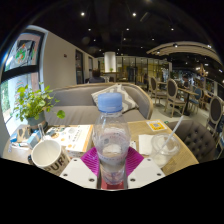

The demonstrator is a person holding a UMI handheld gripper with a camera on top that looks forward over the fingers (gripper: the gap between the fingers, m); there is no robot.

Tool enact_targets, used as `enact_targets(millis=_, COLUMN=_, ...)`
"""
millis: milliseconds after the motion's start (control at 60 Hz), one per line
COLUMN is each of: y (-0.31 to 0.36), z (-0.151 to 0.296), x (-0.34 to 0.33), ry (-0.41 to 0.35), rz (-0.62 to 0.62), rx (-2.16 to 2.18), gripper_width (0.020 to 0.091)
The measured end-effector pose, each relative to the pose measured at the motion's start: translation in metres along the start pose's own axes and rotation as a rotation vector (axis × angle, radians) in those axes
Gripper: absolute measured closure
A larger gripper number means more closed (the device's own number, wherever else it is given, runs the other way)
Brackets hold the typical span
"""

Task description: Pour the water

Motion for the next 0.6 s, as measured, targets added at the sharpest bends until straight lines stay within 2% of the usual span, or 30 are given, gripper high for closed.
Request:
enact_targets(millis=83, y=-0.004, z=-0.02, x=0.002, ry=0.019, rz=0.003, rx=0.002, gripper_width=0.0804)
enact_targets(millis=100, y=-0.001, z=-0.014, x=0.007, ry=-0.006, rz=0.003, rx=0.007, gripper_width=0.0808)
enact_targets(millis=233, y=-0.002, z=-0.017, x=0.001, ry=-0.036, rz=-0.011, rx=-0.004, gripper_width=0.0747)
enact_targets(millis=317, y=0.0, z=-0.018, x=0.003, ry=-0.036, rz=-0.02, rx=-0.003, gripper_width=0.0659)
enact_targets(millis=400, y=-0.003, z=-0.021, x=0.001, ry=0.003, rz=-0.029, rx=0.001, gripper_width=0.0587)
enact_targets(millis=433, y=-0.003, z=-0.025, x=0.0, ry=0.039, rz=-0.031, rx=0.006, gripper_width=0.0514)
enact_targets(millis=533, y=0.0, z=-0.032, x=-0.014, ry=0.122, rz=-0.016, rx=0.043, gripper_width=0.0234)
enact_targets(millis=600, y=-0.004, z=-0.031, x=-0.035, ry=0.143, rz=-0.037, rx=0.04, gripper_width=0.0259)
Point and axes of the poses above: the point between the fingertips, and its own axes, seen from behind it with the camera up: y to the left, z up, x forward, the way the camera looks, the point moved 3 cm from there along -x, backward, against the way the camera looks, and after that the axes turned 3 degrees about y, right-handed, at the moved point
